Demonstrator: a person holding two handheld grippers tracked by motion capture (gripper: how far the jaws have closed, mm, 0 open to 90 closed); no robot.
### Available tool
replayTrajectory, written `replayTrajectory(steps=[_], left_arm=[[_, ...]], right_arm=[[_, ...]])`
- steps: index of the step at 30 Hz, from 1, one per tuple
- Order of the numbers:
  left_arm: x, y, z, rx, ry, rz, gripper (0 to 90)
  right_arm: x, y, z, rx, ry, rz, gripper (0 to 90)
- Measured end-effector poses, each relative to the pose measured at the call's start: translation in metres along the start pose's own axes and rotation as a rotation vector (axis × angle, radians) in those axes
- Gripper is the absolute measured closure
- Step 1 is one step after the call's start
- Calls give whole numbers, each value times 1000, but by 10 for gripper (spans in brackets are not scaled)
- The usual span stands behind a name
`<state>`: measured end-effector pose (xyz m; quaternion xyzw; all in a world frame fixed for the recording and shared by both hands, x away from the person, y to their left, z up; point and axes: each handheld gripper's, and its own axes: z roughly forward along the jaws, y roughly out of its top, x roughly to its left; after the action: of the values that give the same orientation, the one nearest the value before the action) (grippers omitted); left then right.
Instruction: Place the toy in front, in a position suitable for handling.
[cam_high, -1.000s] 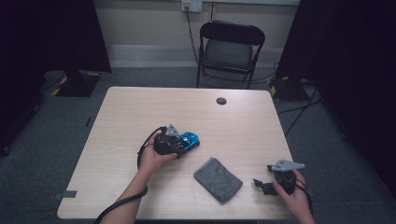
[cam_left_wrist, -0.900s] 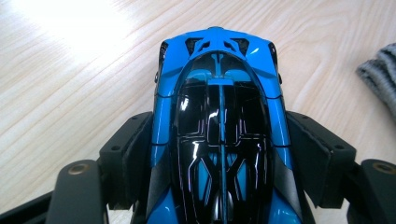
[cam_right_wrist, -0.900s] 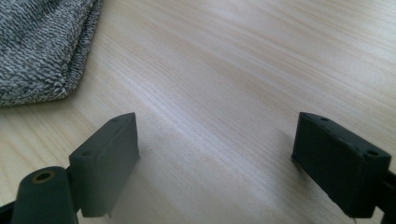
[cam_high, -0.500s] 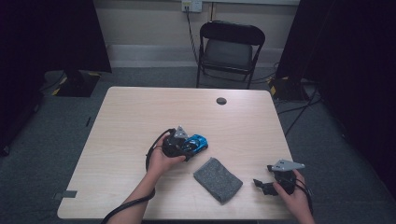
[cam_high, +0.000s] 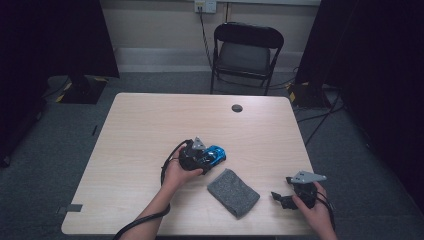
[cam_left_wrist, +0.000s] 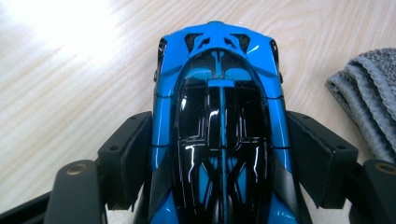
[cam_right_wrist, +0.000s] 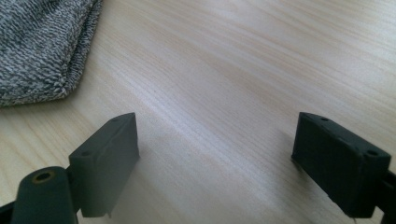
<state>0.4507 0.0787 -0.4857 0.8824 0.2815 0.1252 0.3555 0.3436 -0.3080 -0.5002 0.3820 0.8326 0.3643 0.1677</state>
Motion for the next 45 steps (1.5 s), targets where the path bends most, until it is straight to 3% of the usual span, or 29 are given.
replayTrajectory(steps=[2, 3, 7, 9, 13, 14, 18, 21, 28, 39, 41, 44, 45], left_arm=[[-1, 2, -2, -13, 21, 4, 199], [0, 2, -4, -6, -2, -3, 196], [2, -1, -9, -13, -16, -22, 170], [5, -9, -20, -56, -18, -48, 171], [5, -22, -28, -55, -19, -46, 155], [3, -26, -27, -56, -38, -49, 158], [0, -38, -24, -53, -33, -60, 169], [0, -45, -23, -80, -27, -79, 179], [-3, -46, -24, -75, 13, -58, 222], [-4, -46, -25, -77, 22, -59, 240], [-4, -46, -25, -77, 23, -60, 240], [-4, -46, -25, -77, 22, -60, 240], [-4, -46, -25, -77, 22, -61, 240]], right_arm=[[0, 0, 0, 0, 0, 0, 133], [0, 0, 0, -1, 1, 0, 133], [0, 0, 0, 0, 0, 0, 133], [0, 0, 0, -1, 1, -1, 133], [0, 0, 0, 0, -3, 1, 134], [0, 0, 0, 0, -4, 1, 134], [1, 0, -1, 1, -7, 5, 134], [2, -1, -1, 0, -9, 6, 134], [2, -1, -1, 1, -10, 8, 134], [5, 0, 0, 2, -39, 38, 129], [8, 0, 0, 3, -53, 53, 150], [12, 5, -4, 8, -41, 68, 308], [15, 9, -6, -9, -43, 71, 278]])
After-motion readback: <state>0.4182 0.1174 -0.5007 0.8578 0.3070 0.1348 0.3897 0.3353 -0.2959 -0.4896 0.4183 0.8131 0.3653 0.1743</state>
